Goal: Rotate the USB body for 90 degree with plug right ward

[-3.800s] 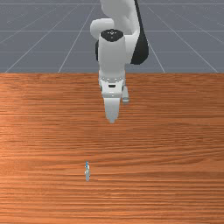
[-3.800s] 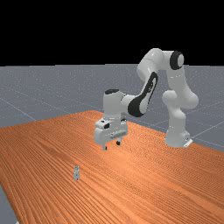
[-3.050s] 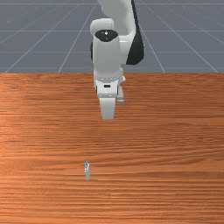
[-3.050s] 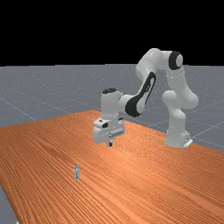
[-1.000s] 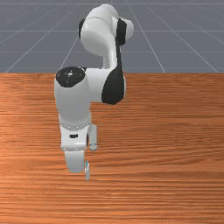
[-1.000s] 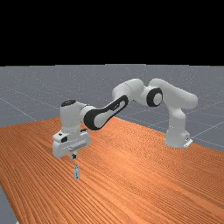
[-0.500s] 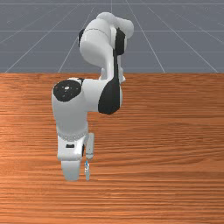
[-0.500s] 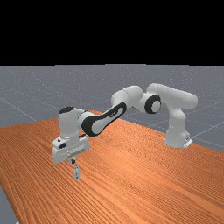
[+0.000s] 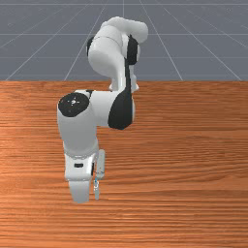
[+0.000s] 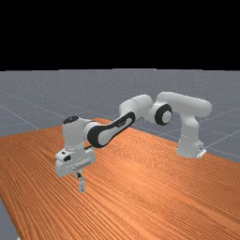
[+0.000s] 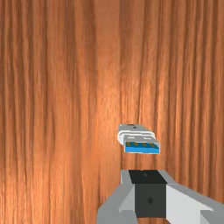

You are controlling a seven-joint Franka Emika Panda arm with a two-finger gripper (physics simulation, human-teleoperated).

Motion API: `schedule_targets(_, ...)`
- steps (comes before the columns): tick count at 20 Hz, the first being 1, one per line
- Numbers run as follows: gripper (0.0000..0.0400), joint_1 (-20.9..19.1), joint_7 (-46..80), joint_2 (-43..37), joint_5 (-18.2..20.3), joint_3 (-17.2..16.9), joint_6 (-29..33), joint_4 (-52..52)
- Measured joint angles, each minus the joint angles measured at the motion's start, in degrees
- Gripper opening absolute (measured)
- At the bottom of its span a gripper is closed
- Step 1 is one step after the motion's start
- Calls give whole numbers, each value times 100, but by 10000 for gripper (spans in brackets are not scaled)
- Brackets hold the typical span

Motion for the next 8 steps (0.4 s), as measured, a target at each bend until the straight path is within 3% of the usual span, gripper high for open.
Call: schedule_targets(8, 0, 402, 745, -531, -18, -68, 440, -977)
